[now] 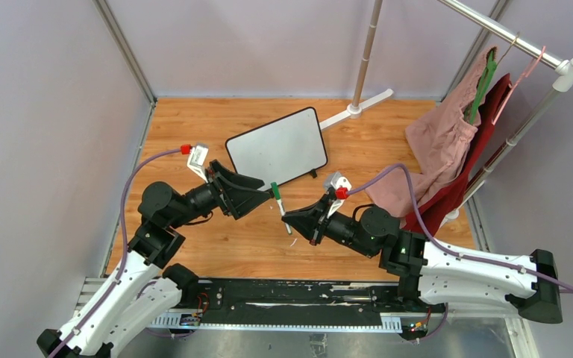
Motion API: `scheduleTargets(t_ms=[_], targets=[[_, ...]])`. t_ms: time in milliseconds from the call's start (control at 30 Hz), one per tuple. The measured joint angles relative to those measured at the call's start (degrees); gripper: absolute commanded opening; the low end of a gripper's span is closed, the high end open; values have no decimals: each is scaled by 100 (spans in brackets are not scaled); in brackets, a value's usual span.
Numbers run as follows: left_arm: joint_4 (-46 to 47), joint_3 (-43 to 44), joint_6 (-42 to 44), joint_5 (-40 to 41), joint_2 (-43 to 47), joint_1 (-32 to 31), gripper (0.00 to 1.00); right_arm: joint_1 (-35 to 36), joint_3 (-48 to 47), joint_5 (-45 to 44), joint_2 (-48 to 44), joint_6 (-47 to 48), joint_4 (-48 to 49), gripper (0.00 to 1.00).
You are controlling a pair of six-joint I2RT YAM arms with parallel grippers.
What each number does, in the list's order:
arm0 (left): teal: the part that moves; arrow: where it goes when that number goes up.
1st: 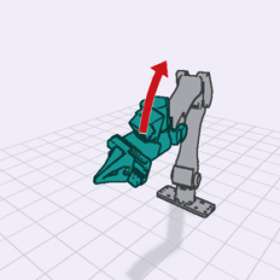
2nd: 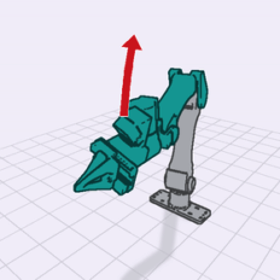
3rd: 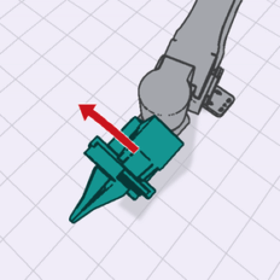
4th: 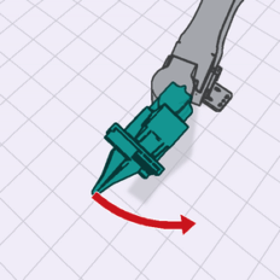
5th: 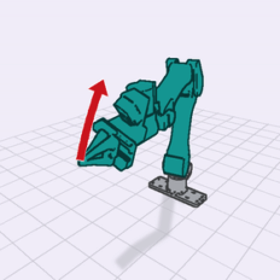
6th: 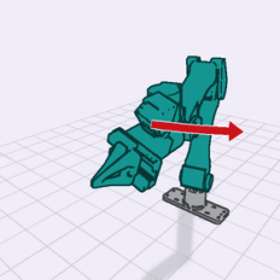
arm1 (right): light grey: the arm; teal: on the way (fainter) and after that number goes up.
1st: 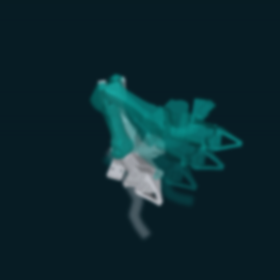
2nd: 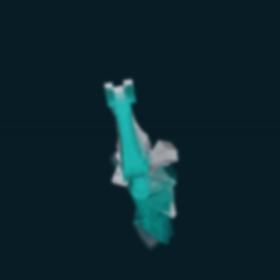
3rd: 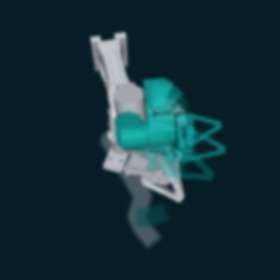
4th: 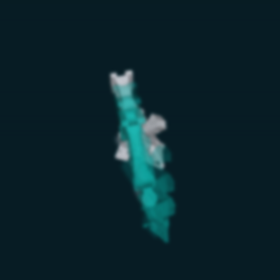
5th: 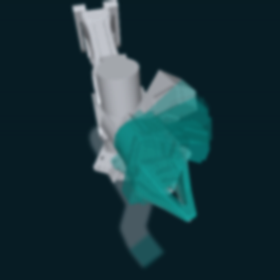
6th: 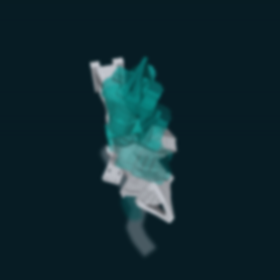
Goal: Write a sentence on the whiteboard
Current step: Open the whiteboard marker at the center of the board.
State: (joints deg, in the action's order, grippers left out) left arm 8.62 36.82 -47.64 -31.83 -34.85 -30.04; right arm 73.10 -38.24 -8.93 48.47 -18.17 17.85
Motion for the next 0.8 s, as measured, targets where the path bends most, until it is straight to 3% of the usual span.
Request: scheduleTargets(t_ms=[267, 533, 800], targets=[[31, 4, -2, -11, -149, -122, 71, 42, -162, 98, 243, 0, 155, 0], [63, 59, -90, -7, -208, -173, 48, 76, -168, 105, 319, 0, 186, 0], [94, 70, -105, 7, -208, -212, 45, 76, -168, 103, 323, 0, 186, 0]])
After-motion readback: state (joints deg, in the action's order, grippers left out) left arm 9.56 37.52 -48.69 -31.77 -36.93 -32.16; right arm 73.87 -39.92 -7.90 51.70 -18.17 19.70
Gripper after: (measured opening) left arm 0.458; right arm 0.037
